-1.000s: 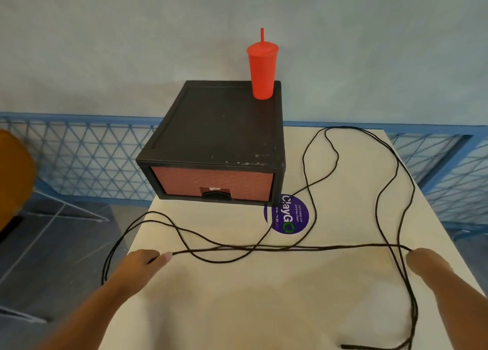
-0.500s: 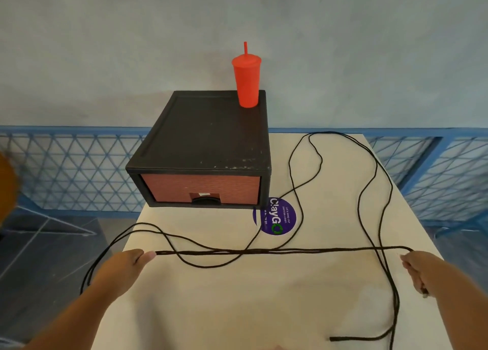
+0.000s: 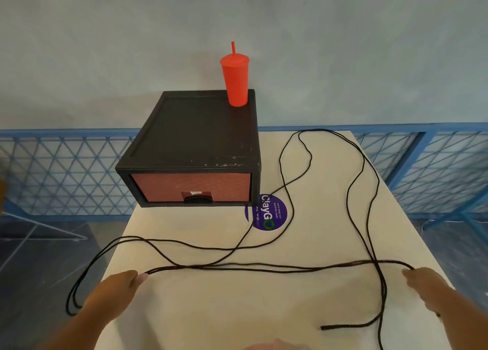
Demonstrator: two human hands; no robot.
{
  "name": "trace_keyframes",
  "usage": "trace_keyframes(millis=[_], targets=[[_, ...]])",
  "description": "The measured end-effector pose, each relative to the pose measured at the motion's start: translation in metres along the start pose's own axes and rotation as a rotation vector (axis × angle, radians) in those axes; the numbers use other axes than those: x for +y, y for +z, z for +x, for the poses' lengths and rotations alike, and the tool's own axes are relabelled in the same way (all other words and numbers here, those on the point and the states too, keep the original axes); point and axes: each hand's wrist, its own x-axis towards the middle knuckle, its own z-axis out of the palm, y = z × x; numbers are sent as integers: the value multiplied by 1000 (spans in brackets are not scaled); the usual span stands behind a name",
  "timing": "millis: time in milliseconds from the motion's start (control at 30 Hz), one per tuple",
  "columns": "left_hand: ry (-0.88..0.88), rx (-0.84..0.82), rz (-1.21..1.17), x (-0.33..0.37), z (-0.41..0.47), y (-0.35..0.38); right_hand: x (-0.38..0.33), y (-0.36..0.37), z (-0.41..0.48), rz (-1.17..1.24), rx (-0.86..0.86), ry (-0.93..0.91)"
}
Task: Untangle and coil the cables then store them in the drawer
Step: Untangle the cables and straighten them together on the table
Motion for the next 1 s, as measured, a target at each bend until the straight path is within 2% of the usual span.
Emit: trace_keyframes(millis=[133, 200, 300, 467, 633, 767, 1000], targets=[[6, 40, -85, 12, 2, 0, -8, 10, -11, -75, -165, 37], [19, 40, -109, 16, 1, 1, -10, 20, -19, -124, -186, 3], [40, 8, -150, 23, -3, 5, -11, 36, -23, -235, -151, -109], [90, -92, -160, 38, -1, 12, -20, 46, -28, -385, -76, -178], [199, 20, -180, 63, 12, 9, -14, 48, -24, -416, -8, -235], [277, 97, -76, 91, 31, -2, -10, 46, -22, -416, 21, -243], [337, -72, 338, 129, 54, -2, -1, 42, -13, -362, 32, -217]])
